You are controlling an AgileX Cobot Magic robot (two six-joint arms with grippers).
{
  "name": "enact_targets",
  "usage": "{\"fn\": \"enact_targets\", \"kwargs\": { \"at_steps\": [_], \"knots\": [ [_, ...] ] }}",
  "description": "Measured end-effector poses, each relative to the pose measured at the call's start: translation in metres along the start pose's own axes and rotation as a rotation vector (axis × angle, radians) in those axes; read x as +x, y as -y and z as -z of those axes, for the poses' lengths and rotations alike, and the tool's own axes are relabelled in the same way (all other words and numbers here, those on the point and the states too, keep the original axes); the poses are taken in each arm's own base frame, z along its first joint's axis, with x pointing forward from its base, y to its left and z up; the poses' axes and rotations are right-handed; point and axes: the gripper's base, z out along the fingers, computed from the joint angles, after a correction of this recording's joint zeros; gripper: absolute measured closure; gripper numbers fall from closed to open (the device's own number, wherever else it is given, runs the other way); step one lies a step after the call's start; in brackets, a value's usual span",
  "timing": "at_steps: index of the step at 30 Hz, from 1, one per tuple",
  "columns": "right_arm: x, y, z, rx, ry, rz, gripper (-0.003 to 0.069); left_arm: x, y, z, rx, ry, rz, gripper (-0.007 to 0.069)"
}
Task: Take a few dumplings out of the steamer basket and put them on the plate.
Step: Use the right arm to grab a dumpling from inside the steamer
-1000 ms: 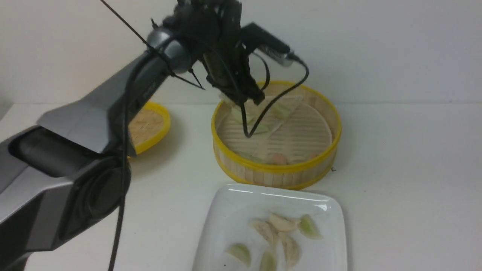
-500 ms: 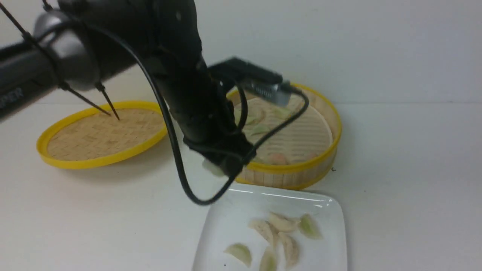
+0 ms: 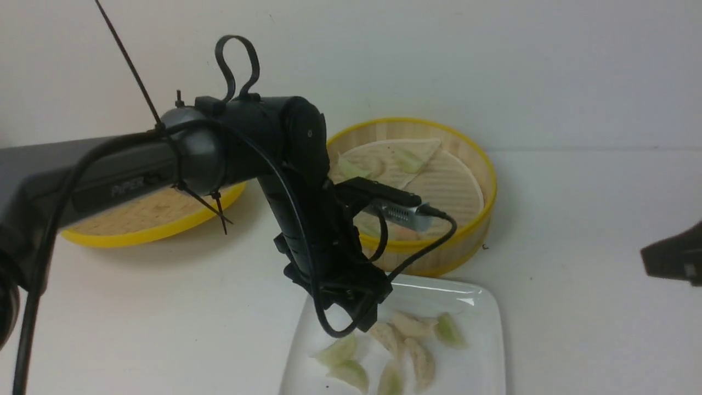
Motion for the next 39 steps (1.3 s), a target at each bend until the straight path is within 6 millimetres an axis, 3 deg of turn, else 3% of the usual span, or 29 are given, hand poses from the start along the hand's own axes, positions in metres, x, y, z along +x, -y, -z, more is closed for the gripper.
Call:
{"fn": "enact_targets", "kwargs": {
  "at_steps": [1, 4, 5, 7, 8, 9, 12, 13, 15, 18, 24, 26, 29, 34, 36, 39],
  "knots": [
    [-0.015, 0.004, -0.007, -0.026, -0.007, 0.023, 0.0671, -0.002, 0.001, 0.009, -0.007, 0.011, 0.002, 0.0163],
    [-0.035, 0.008, -0.016, -0.043, -0.011, 0.053, 0.0671, 0.0, 0.003, 0.027, -0.036, 0.031, 0.007, 0.0239],
    [-0.049, 0.008, -0.025, -0.054, -0.026, 0.088, 0.067, 0.005, 0.004, 0.049, -0.078, 0.064, 0.009, 0.0348],
    [-0.065, 0.006, -0.041, -0.068, -0.058, 0.133, 0.0669, 0.015, 0.005, 0.079, -0.123, 0.113, 0.017, 0.0494],
    [-0.081, -0.002, -0.056, -0.08, -0.082, 0.195, 0.0667, 0.027, 0.003, 0.107, -0.162, 0.163, 0.043, 0.0566],
    [-0.083, -0.001, -0.058, -0.08, -0.083, 0.195, 0.0666, 0.028, 0.001, 0.111, -0.167, 0.171, 0.054, 0.058],
    [-0.104, -0.013, -0.09, -0.084, -0.126, 0.273, 0.0656, 0.049, -0.003, 0.148, -0.207, 0.255, 0.104, 0.062],
    [-0.114, -0.018, -0.108, -0.08, -0.149, 0.301, 0.0638, 0.065, -0.005, 0.165, -0.224, 0.298, 0.134, 0.0629],
    [-0.124, -0.024, -0.133, -0.073, -0.181, 0.338, 0.0606, 0.085, -0.005, 0.178, -0.234, 0.328, 0.158, 0.0631],
    [-0.135, -0.029, -0.171, -0.07, -0.22, 0.38, 0.0515, 0.12, -0.001, 0.189, -0.247, 0.355, 0.187, 0.0631],
    [-0.143, -0.028, -0.247, -0.068, -0.268, 0.406, 0.0293, 0.161, 0.012, 0.193, -0.249, 0.378, 0.209, 0.0631],
    [-0.145, -0.028, -0.258, -0.067, -0.267, 0.411, 0.0266, 0.167, 0.015, 0.194, -0.25, 0.389, 0.208, 0.0631],
    [-0.14, -0.028, -0.297, -0.066, -0.307, 0.43, 0.0213, 0.181, 0.02, 0.199, -0.265, 0.416, 0.202, 0.0631],
    [-0.126, -0.026, -0.33, -0.066, -0.381, 0.42, 0.0201, 0.19, 0.021, 0.206, -0.318, 0.441, 0.203, 0.0631],
    [-0.126, -0.025, -0.331, -0.058, -0.388, 0.428, 0.0207, 0.19, 0.02, 0.207, -0.329, 0.44, 0.208, 0.0631],
    [-0.124, -0.023, -0.332, -0.025, -0.408, 0.424, 0.0298, 0.191, 0.019, 0.208, -0.35, 0.44, 0.222, 0.0631]
  ]
}}
